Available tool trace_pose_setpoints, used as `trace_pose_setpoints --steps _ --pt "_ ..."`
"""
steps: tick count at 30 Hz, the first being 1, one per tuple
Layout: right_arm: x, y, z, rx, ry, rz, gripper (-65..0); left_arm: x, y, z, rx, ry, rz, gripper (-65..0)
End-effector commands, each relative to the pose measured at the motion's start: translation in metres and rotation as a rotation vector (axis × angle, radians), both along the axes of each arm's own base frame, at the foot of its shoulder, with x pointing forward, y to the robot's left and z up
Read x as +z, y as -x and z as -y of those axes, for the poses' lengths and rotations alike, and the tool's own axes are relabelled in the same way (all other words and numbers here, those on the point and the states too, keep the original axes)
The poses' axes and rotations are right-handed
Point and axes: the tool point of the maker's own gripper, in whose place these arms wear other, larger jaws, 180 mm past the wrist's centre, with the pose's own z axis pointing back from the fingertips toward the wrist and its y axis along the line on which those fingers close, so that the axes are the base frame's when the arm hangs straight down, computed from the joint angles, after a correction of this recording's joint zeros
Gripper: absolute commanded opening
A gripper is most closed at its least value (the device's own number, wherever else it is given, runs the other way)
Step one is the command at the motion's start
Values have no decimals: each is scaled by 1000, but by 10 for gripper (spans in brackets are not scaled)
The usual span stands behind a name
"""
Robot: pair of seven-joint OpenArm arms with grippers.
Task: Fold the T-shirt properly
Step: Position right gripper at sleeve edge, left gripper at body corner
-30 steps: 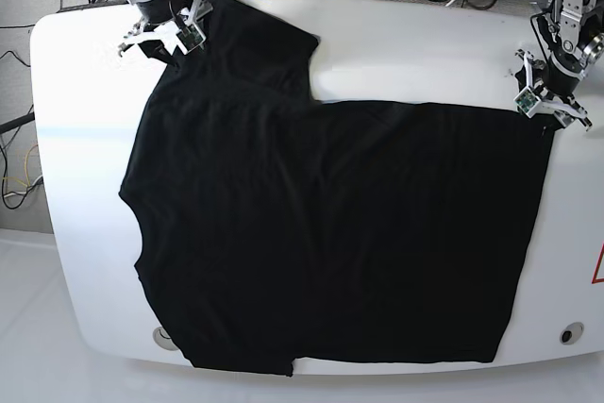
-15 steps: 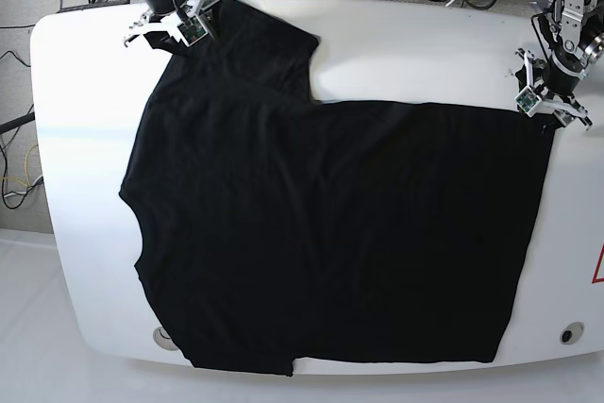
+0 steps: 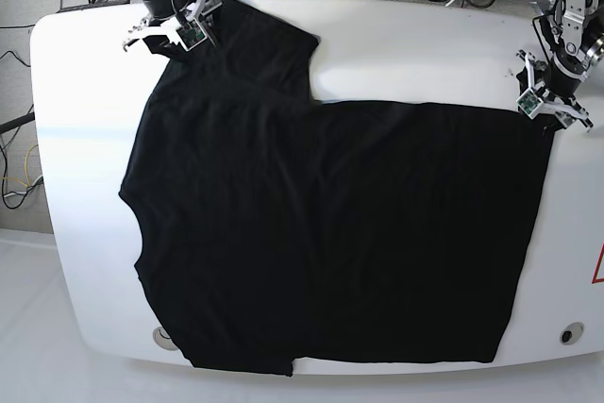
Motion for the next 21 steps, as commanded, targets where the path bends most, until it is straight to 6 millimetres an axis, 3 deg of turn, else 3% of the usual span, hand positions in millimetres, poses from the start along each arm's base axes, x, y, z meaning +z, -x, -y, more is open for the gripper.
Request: trace_pose_setpoints --steps 1,10,21 --pt "7 -3 0 24 23 32 -328 -6 5 -10 4 -25 -54 -332" --pt "5 -6 1 67 84 39 -326 -9 -6 -8 -27 -34 -81 -333" --pt "1 -8 -2 76 57 25 -321 -12 -2 -10 -65 -78 -102 -331"
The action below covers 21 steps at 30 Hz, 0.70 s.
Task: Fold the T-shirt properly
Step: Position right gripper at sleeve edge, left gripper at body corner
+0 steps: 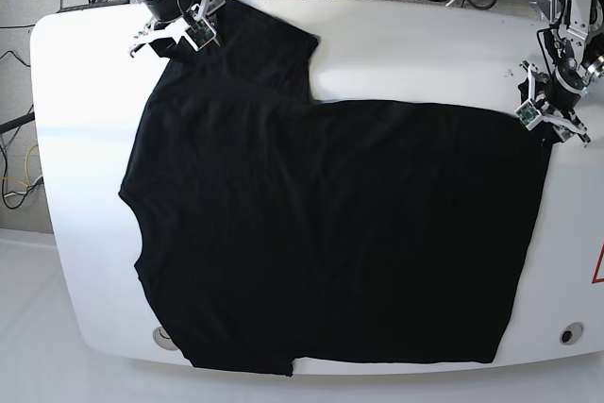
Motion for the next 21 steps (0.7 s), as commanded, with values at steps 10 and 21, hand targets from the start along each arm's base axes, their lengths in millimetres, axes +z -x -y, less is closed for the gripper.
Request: trace_pose_setpoints --steps 10,21 --pt "2 -6 6 -17 6 27 -322 -11 19 -22 41 -47 -72 -326" --pt "5 -5 3 -12 -7 26 -321 -11 18 -14 24 -24 -74 -309"
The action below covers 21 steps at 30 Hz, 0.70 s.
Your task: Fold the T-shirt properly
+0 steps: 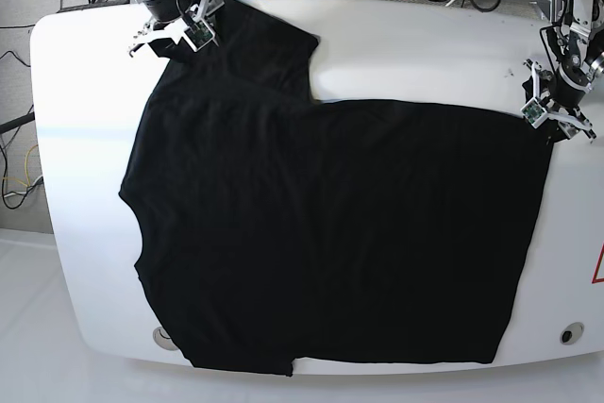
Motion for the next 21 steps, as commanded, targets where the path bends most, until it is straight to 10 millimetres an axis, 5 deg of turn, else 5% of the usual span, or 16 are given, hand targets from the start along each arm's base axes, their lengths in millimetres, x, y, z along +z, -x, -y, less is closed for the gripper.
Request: trace_pose_setpoints --steps 1,10,21 --pt "8 -4 -1 5 -10 27 -320 -12 15 -3 -1 -20 -84 -306" --pt "8 -3 -2 9 -8 23 -319 -15 16 4 5 9 -85 -305" --pt "5 -1 -4 11 -8 12 -319 -5 7 12 -33 50 -33 -619"
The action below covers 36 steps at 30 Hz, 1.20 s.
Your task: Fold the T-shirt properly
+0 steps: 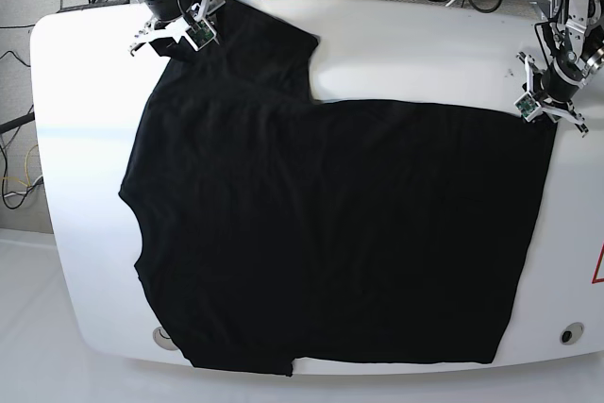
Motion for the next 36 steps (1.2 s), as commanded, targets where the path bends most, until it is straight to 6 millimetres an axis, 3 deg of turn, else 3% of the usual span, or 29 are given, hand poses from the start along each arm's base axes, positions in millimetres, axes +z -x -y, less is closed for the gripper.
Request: trace_pose_setpoints --steps 1,4,17,33,36 --pt "6 -3 -2 8 -10 25 -319 2 1 -1 -21 2 -10 -633" --pt "6 -1 -2 3 -13 26 -319 3 2 2 -39 14 -12 -640" --pt "6 -3 -5 6 -21 27 -319 15 -5 -12 -12 -12 11 -468" --pt "8 -3 -6 6 -22 33 -321 30 -12 -18 9 -45 40 -385" --pt "10 -6 -7 8 -21 43 -320 25 -5 -26 28 -49 15 -320"
